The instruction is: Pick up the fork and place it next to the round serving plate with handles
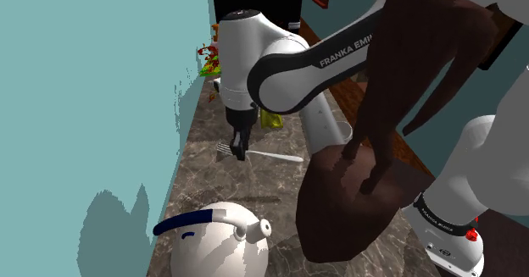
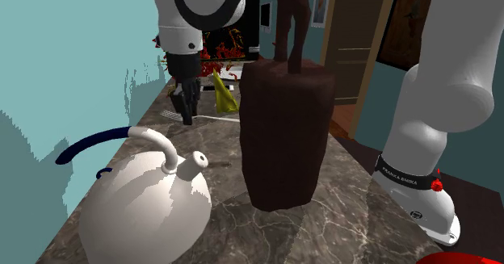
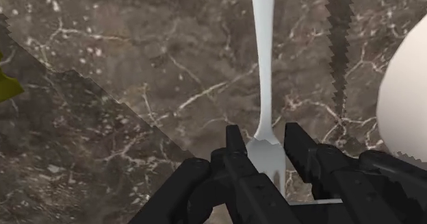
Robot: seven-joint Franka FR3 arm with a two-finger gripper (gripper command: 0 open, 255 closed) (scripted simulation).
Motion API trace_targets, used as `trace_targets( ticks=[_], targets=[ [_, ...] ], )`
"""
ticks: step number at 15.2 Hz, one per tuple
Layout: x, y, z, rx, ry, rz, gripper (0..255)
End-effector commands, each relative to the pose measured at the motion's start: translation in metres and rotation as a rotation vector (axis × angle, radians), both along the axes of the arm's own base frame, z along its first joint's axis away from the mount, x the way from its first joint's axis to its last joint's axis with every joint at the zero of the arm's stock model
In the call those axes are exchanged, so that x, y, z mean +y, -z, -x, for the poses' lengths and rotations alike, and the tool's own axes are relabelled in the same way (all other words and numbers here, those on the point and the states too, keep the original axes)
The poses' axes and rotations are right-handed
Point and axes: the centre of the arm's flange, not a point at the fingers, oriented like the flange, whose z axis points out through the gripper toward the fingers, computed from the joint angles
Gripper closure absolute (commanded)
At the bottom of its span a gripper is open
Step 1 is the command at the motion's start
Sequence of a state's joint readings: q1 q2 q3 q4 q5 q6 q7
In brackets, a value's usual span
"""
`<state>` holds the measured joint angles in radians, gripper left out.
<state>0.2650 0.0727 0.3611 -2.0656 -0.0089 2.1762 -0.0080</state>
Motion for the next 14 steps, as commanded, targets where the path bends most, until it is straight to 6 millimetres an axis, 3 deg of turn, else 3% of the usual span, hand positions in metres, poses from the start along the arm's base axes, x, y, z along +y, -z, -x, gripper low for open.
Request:
trace_targets(
  ticks=[1,3,14],
  targets=[
    [0.0,-0.011,0.0,0.0,0.0,0.0,255],
    [0.0,-0.02,0.0,0.0,0.0,0.0,255],
    [-0.138,-0.02,-0.043,0.0,0.0,0.0,255]
  ],
)
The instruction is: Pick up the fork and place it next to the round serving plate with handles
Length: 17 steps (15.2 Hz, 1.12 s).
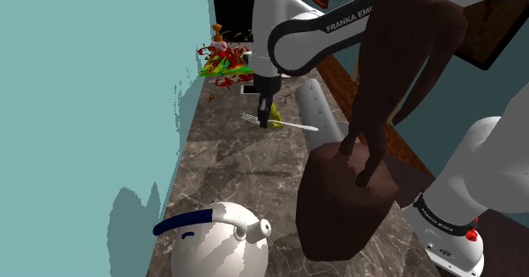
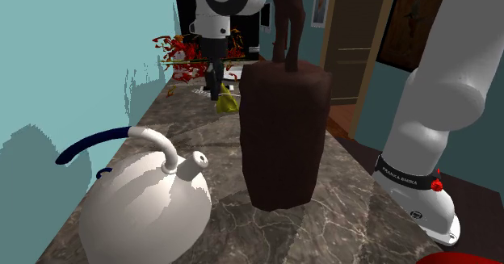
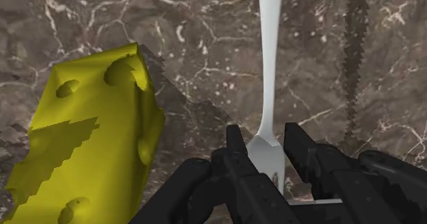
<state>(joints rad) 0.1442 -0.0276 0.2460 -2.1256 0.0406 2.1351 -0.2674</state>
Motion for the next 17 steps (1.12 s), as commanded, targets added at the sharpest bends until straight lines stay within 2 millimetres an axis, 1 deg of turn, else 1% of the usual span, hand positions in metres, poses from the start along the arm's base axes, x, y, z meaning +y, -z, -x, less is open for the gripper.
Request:
trace_targets(
  ticks=[1,17],
  targets=[
    [-0.029,0.001,-0.009,0.0,-0.001,0.0,255],
    [-0.231,0.0,-0.072,0.0,-0.001,0.0,255]
  ],
)
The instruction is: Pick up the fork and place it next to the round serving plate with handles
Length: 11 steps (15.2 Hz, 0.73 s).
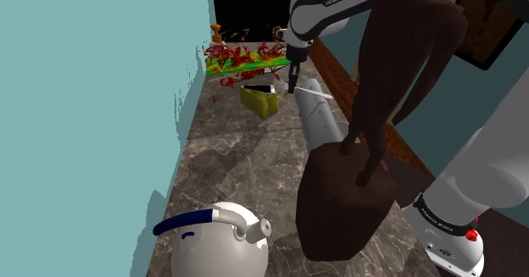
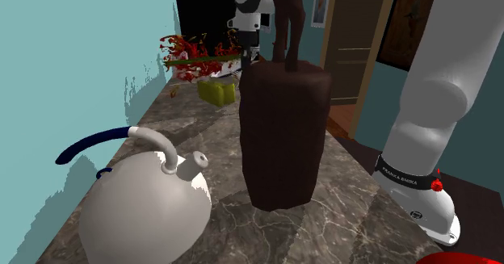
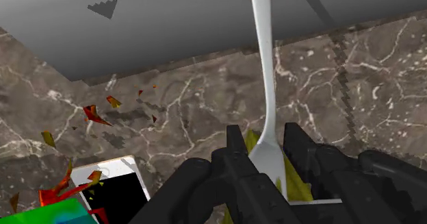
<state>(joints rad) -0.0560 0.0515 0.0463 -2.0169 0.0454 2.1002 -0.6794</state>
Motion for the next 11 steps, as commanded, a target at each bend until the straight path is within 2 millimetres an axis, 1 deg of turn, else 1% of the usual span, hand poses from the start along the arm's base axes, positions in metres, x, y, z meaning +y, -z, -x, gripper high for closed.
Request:
trace_targets(
  ticks=[1,11],
  targets=[
    [-0.033,0.004,-0.006,0.009,0.009,0.001,255],
    [-0.159,0.004,-0.045,0.009,0.009,0.001,255]
  ],
)
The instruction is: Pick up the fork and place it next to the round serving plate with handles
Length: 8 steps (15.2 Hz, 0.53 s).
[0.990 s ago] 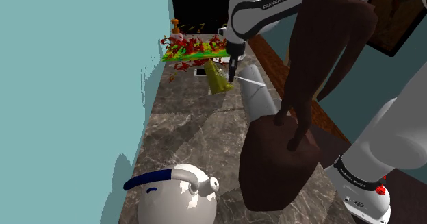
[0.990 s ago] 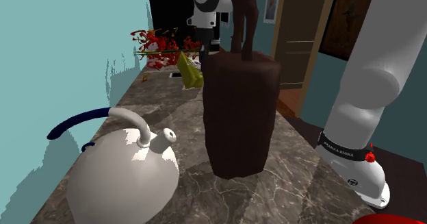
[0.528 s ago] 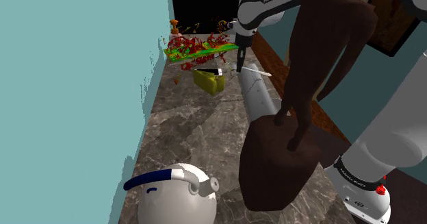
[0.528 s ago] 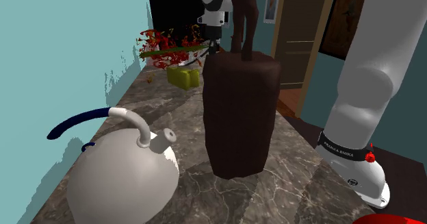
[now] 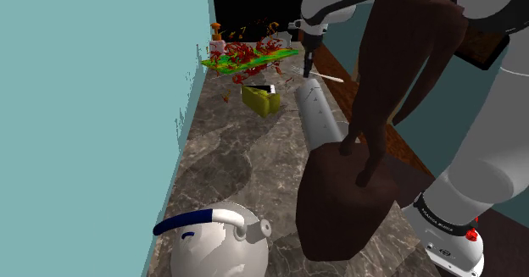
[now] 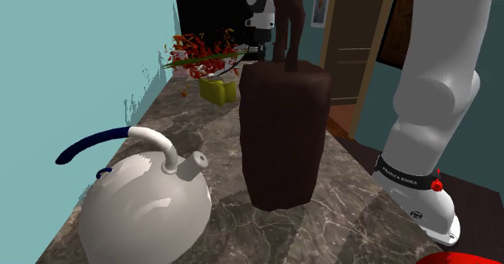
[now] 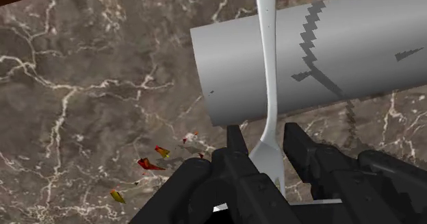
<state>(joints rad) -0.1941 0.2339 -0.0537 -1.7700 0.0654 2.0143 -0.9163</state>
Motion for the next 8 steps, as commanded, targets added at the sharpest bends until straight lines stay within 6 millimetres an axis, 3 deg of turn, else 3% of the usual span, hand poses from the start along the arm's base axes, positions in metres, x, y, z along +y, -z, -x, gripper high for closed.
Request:
trace_targets(
  ticks=[1,6,8],
  targets=[
    [-0.027,0.004,-0.008,-0.001,0.004,0.003,255],
    [-0.09,0.003,-0.028,-0.001,0.004,0.003,255],
    [-0.096,0.009,-0.029,-0.001,0.004,0.003,255]
  ],
)
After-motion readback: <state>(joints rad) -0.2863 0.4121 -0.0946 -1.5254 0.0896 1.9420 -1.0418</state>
